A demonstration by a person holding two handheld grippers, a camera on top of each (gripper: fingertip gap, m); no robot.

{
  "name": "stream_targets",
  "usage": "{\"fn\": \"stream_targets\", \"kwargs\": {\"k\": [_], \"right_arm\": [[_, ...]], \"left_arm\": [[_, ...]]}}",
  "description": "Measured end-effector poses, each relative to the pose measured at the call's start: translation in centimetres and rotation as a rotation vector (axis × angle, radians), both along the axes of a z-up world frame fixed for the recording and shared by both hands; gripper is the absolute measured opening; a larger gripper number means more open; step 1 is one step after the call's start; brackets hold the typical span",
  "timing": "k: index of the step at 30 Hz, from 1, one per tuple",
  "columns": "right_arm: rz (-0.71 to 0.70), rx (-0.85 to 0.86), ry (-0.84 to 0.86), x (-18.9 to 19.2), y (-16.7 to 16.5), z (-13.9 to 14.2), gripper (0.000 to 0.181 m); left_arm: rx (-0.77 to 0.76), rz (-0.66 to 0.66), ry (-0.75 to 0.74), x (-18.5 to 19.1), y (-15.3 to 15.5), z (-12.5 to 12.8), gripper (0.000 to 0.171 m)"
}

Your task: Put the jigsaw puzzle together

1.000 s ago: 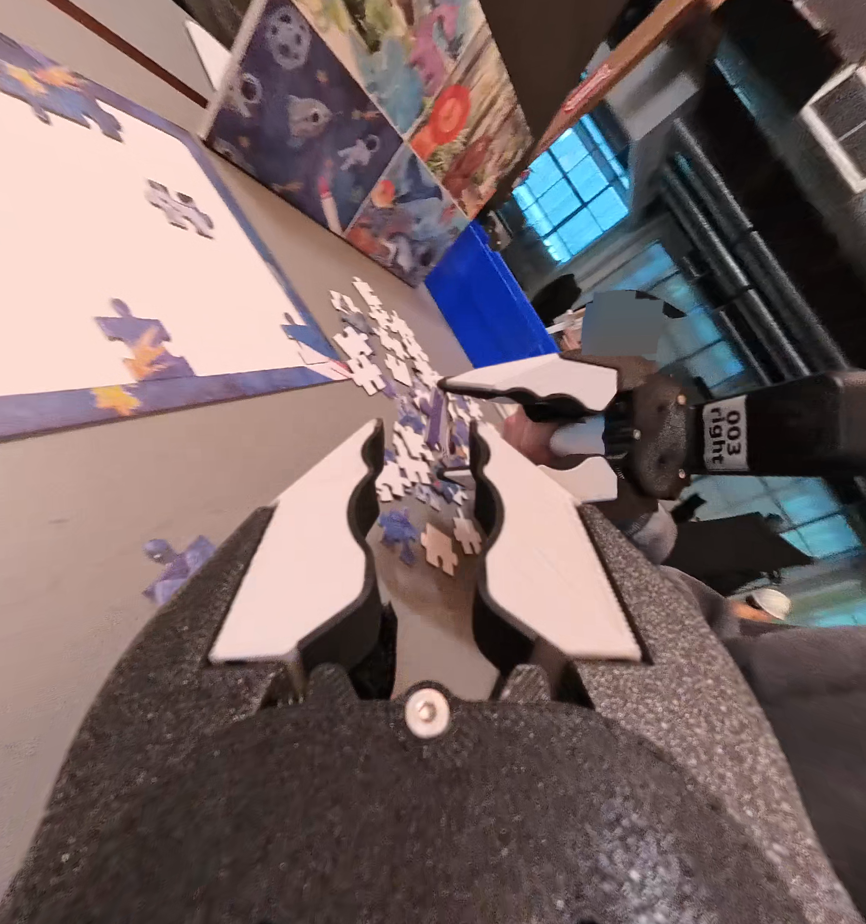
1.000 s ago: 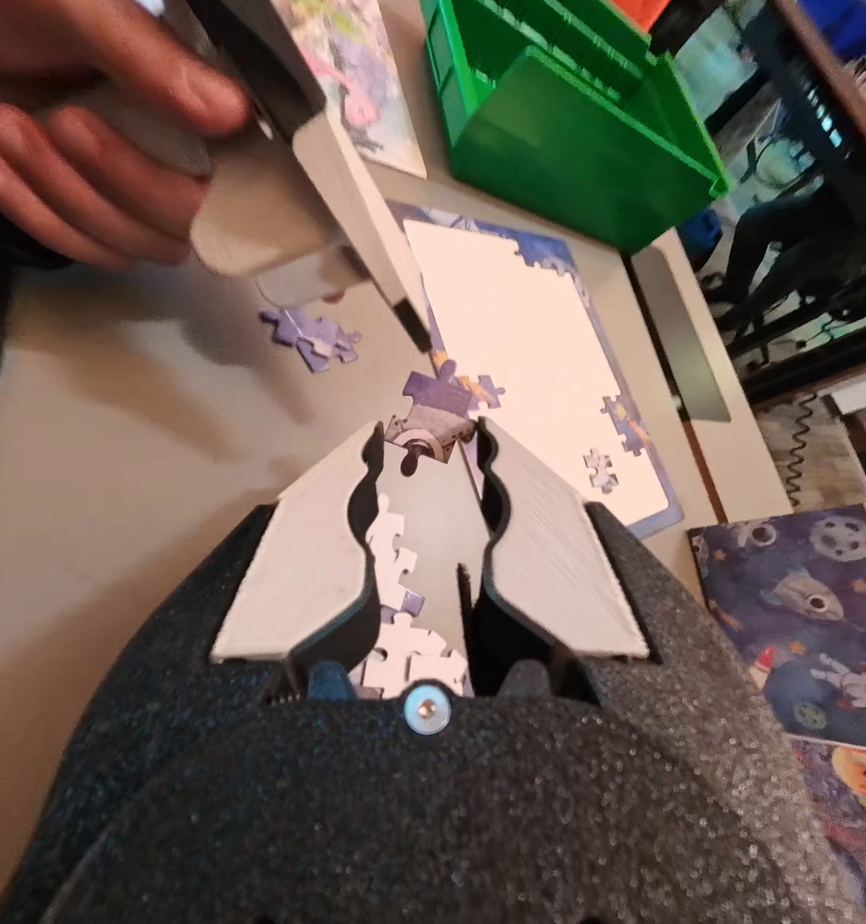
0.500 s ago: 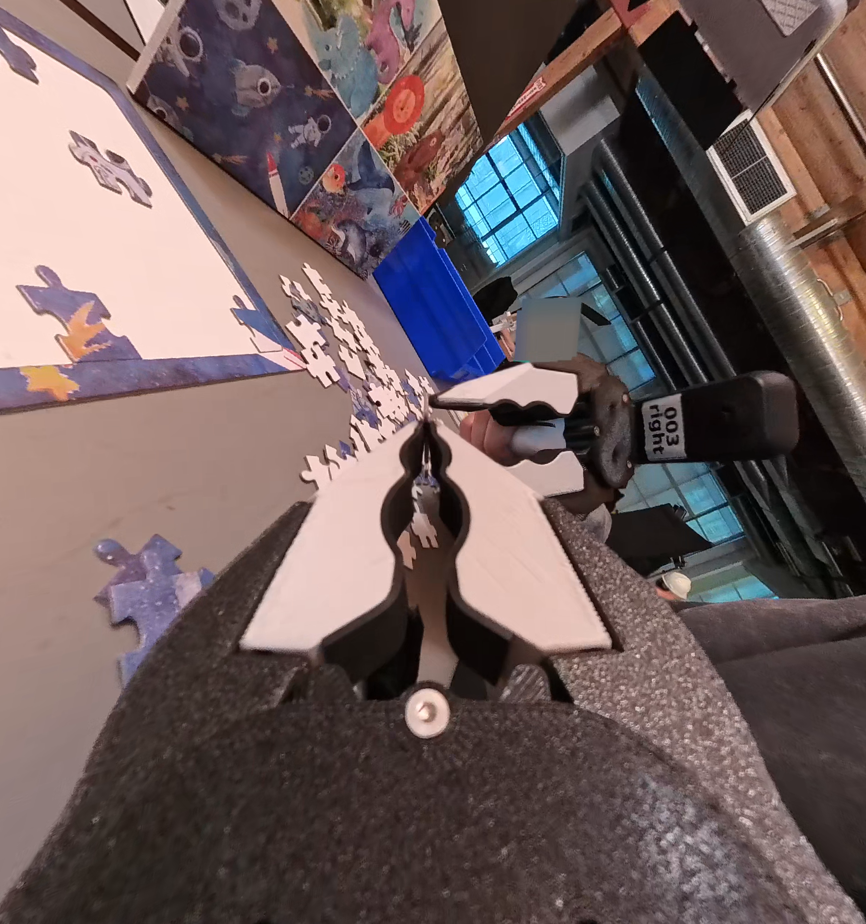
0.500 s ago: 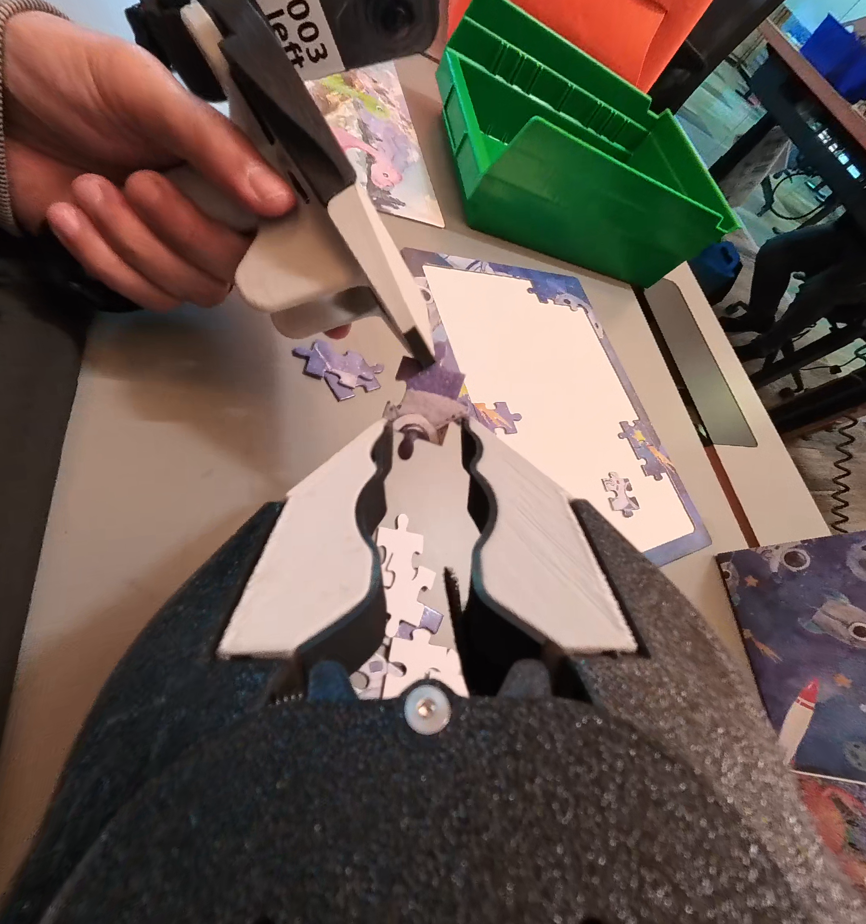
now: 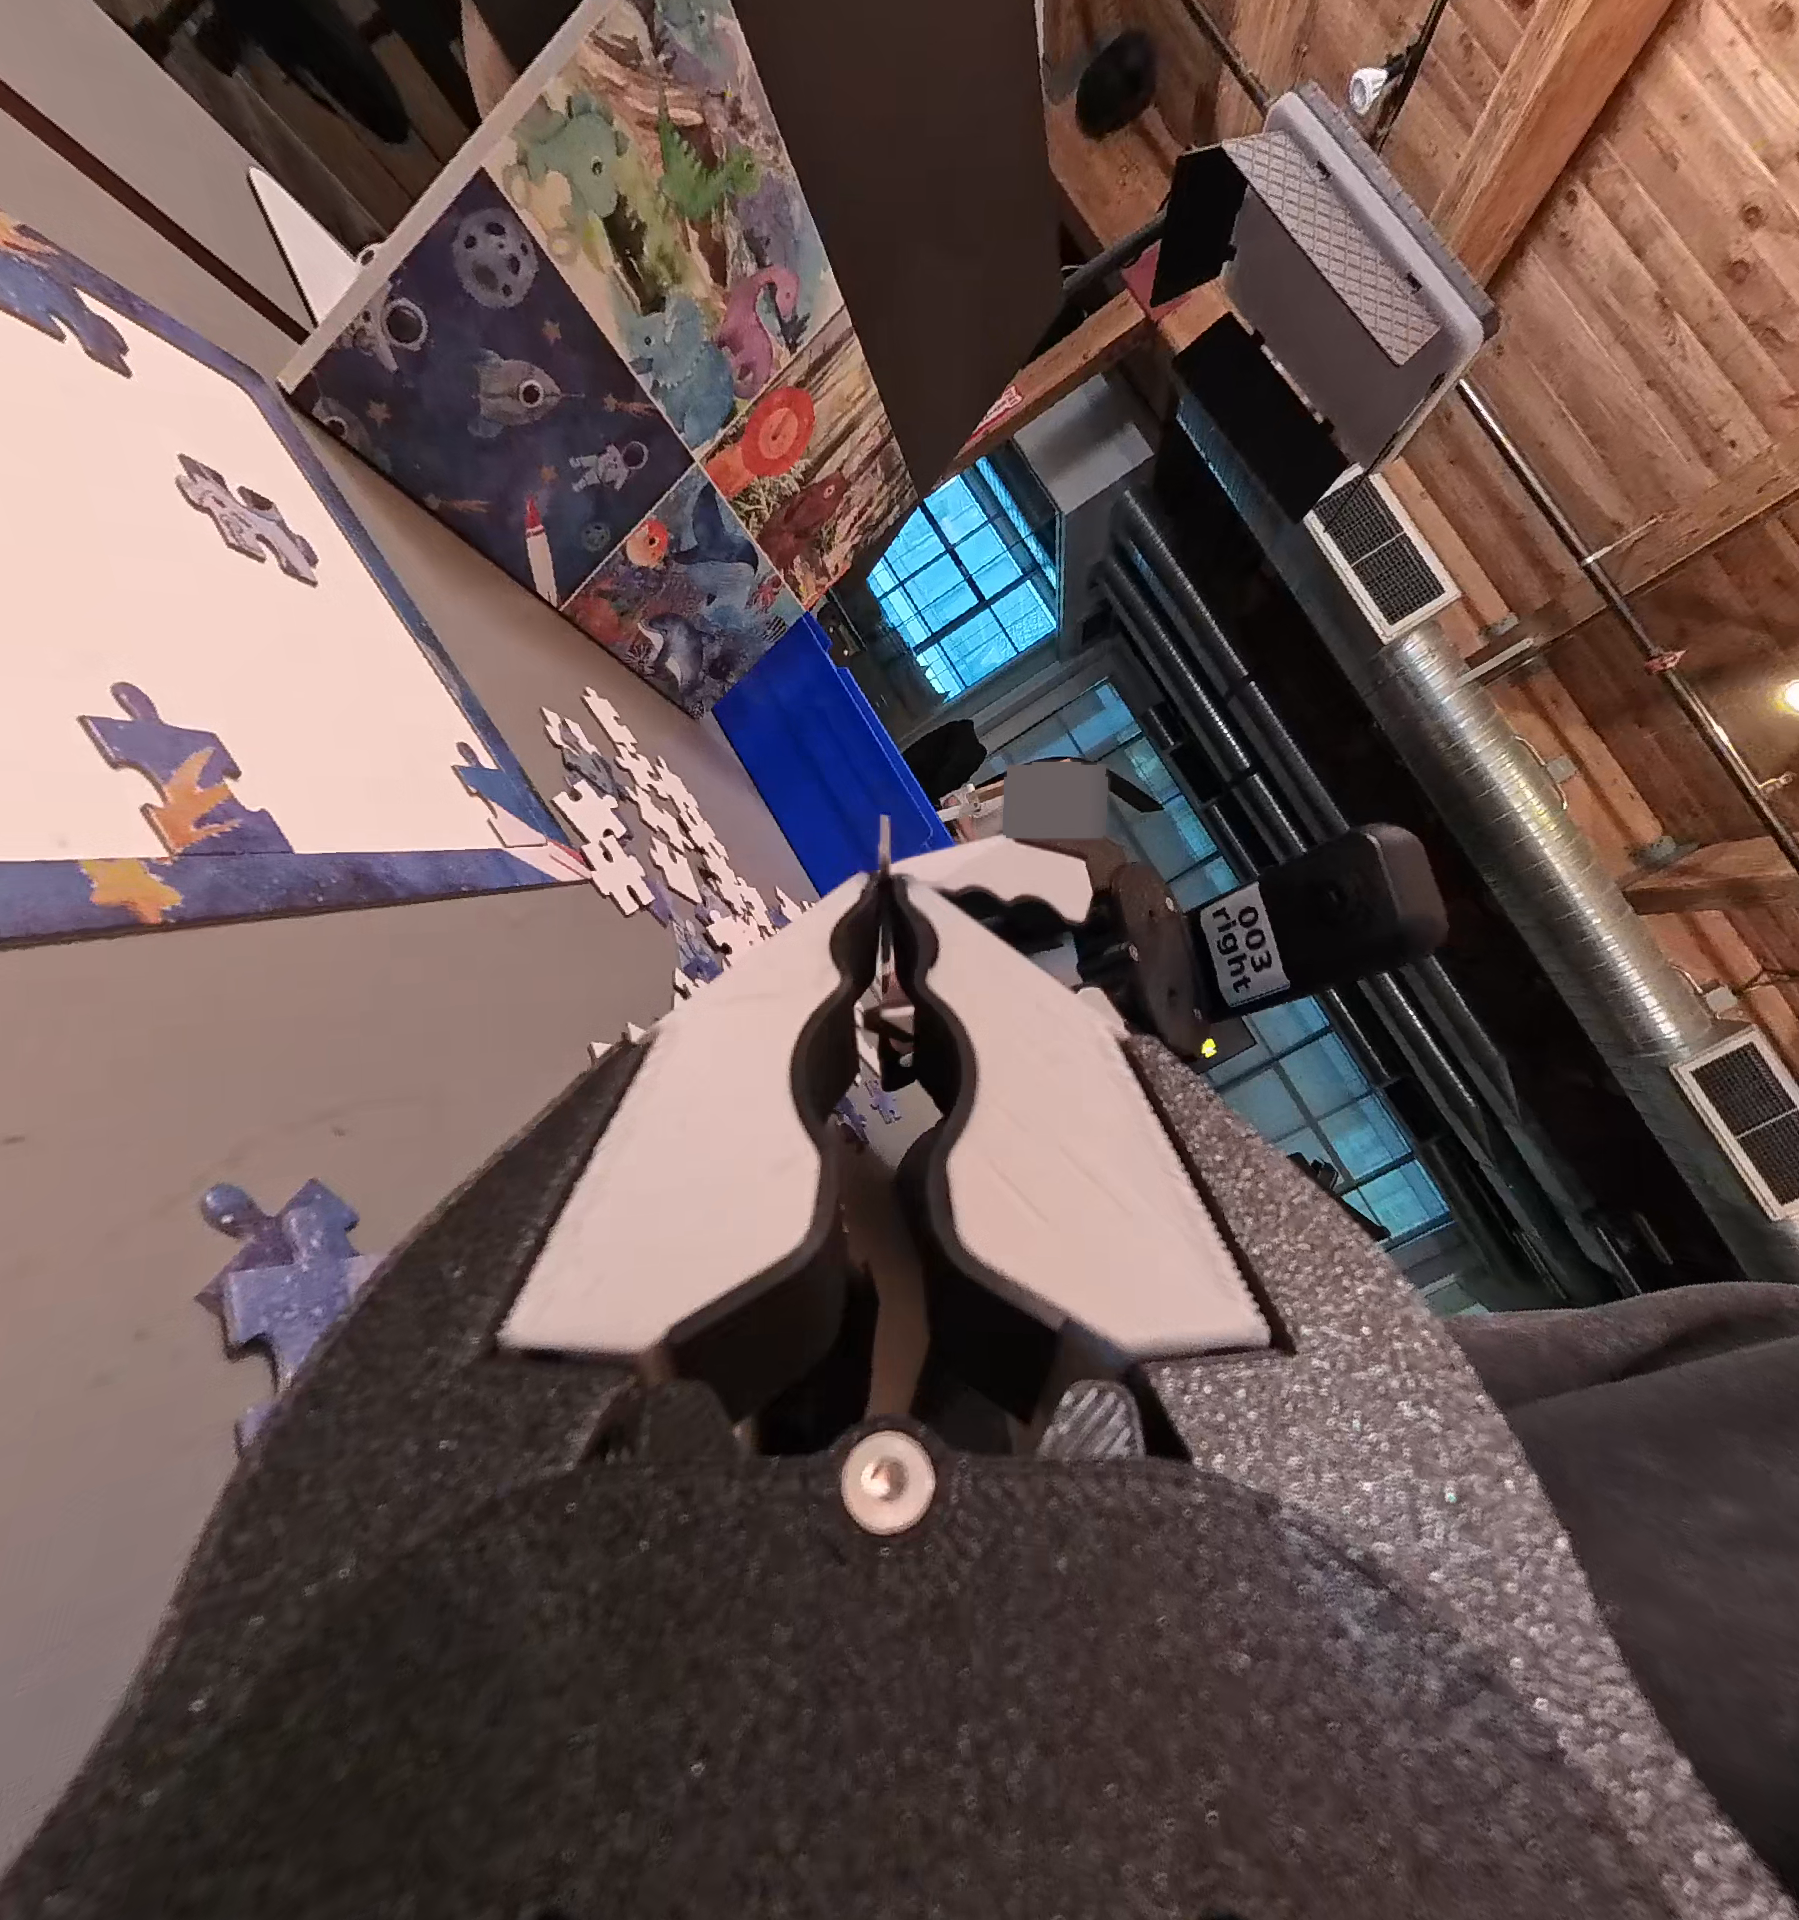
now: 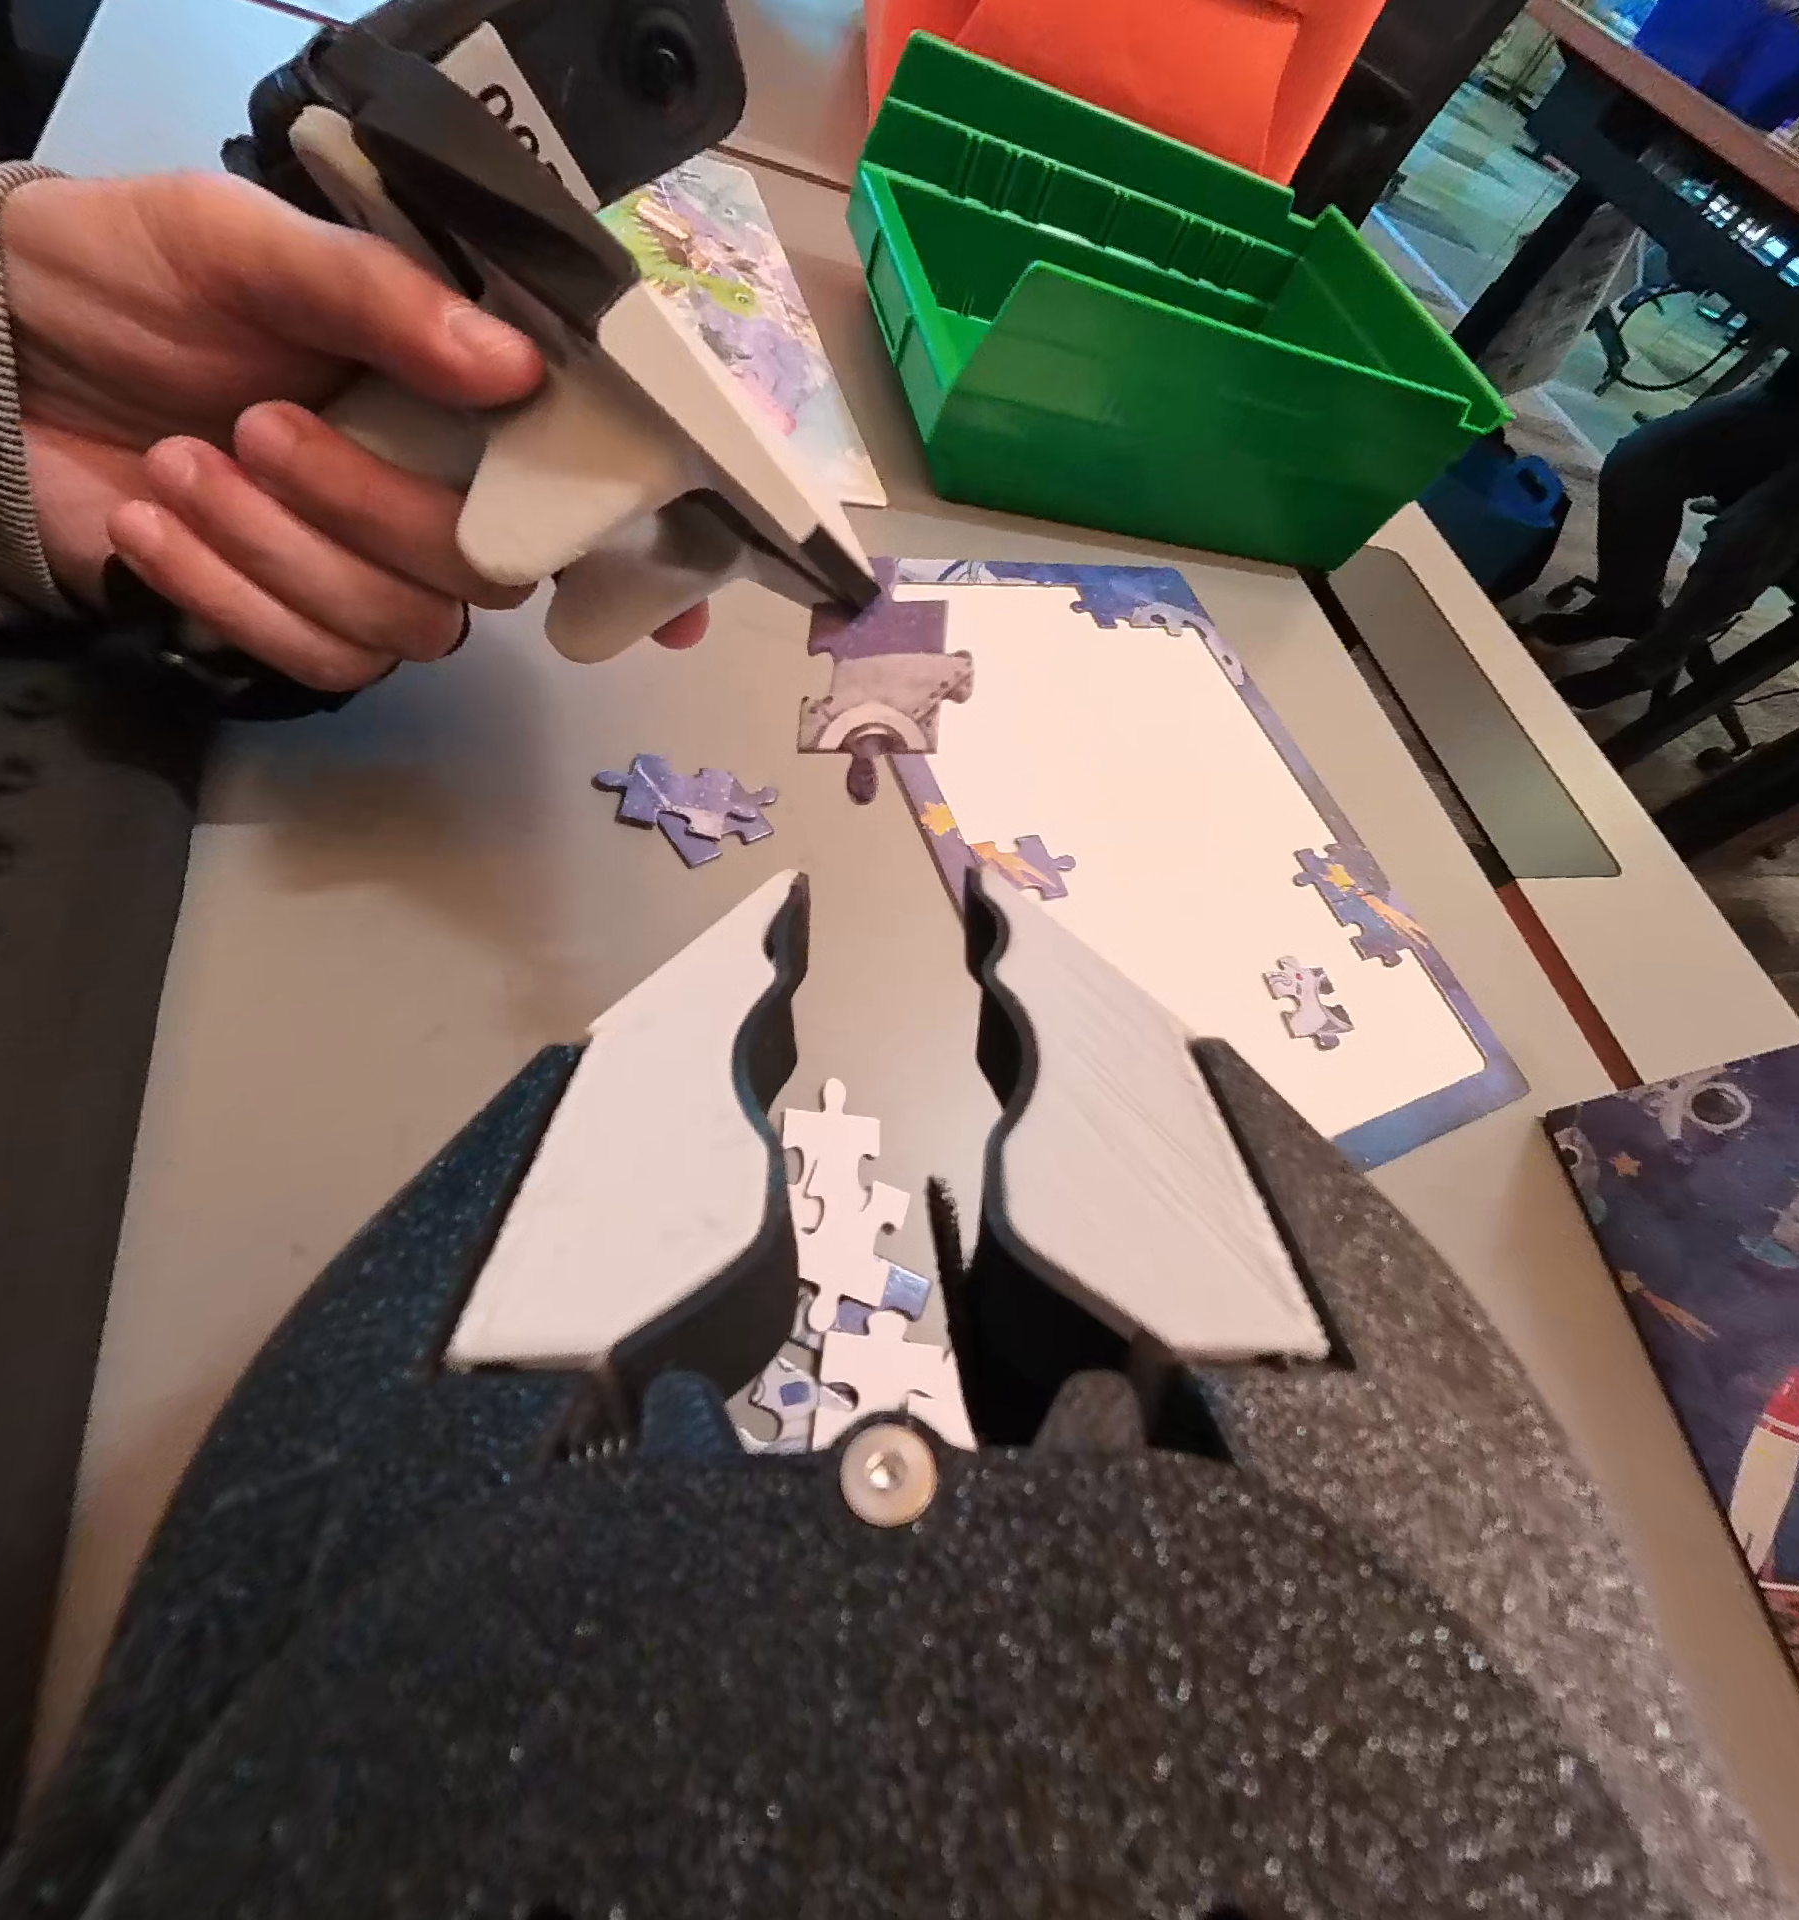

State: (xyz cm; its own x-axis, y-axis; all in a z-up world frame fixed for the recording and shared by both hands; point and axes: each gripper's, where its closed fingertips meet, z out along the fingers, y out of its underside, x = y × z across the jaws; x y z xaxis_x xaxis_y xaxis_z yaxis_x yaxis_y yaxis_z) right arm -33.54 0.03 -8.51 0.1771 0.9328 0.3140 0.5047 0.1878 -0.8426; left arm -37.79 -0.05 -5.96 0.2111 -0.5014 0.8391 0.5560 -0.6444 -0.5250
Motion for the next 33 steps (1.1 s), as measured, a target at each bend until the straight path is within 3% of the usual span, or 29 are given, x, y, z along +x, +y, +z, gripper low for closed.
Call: {"fn": "stream_targets", "kwargs": {"k": [16, 24, 33], "right_arm": [[0.009, -0.025, 0.008, -0.7, -0.4, 0.0, 0.025], [0.009, -0.008, -0.046, -1.1, -0.7, -0.9, 0.006], [0.033, -0.037, -0.049, -1.2, -1.3, -1.0, 0.006]], "left_arm": [[-0.023, -0.009, 0.015, 0.2, 0.0, -0.6, 0.0], [-0.019, -0.037, 0.049, 0.9, -0.3, -0.9, 0.001], [-0.026, -0.029, 0.051, 0.9, -0.2, -1.1, 0.001]]}}
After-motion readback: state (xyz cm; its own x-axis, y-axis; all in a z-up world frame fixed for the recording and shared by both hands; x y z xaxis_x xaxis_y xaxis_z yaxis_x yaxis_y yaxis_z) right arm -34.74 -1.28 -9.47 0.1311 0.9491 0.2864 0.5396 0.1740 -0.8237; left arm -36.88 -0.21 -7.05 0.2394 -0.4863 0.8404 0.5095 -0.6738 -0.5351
